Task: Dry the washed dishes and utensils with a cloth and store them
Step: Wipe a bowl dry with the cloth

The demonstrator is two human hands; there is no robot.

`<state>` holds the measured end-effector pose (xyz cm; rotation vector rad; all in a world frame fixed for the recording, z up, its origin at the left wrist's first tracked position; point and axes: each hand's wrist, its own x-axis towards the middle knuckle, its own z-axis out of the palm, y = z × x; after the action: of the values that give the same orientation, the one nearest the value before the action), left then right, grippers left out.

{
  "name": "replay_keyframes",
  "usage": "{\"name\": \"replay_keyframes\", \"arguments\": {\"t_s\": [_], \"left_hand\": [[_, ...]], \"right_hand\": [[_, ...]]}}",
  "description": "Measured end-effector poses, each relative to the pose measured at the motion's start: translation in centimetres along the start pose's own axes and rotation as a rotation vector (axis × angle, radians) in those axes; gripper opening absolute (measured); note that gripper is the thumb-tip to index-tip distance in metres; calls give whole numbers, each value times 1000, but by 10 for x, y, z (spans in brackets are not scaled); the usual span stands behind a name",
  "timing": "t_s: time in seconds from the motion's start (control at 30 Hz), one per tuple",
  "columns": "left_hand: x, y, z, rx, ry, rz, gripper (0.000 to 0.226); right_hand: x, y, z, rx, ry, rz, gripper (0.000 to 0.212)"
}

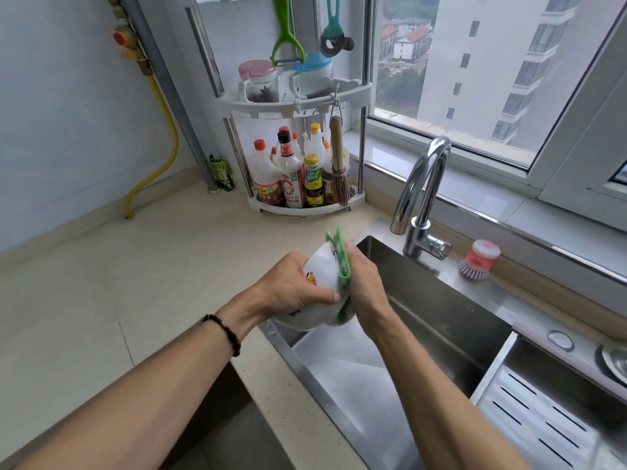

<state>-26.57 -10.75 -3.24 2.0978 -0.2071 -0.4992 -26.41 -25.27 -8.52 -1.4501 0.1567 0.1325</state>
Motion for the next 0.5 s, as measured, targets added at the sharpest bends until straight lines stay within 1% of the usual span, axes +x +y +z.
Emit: {"name": "replay_keyframes", "arguments": {"t_s": [0.03,0.1,0.13,0.17,0.2,0.27,0.3,0.33,0.37,0.43,0.47,0.5], "left_hand": [[1,2,0,-11,24,8,11],[4,2,-2,8,58,22,9],[4,1,-3,28,54,34,9],[4,2,-3,38,42,48,9],[3,3,-1,46,23,57,8],[0,6,2,73,-8,69,10],[-2,7,3,65,-1,63,11],[-2,6,4,38,24,58,11],[-1,7,3,6,54,60,12],[1,7,-2,-28,89,68,14],[2,8,-4,-22,73,71,15],[0,11,-5,-8,38,73,13]], "right_hand": [[0,5,5,-20,19,-78,34],[-3,14,13,-171,-24,-258,45],[-5,16,16,-244,-39,-306,50],[-7,16,17,-272,-27,-308,51],[-5,14,15,-250,-15,-277,47],[6,2,8,-11,-37,-100,28],[12,-1,5,41,-55,-44,27],[16,-3,4,21,-71,-54,27],[15,-4,8,-80,-73,-117,32],[7,1,19,-327,-46,-304,52],[4,4,24,-348,-21,-330,55],[2,4,25,-299,-15,-297,56]]}}
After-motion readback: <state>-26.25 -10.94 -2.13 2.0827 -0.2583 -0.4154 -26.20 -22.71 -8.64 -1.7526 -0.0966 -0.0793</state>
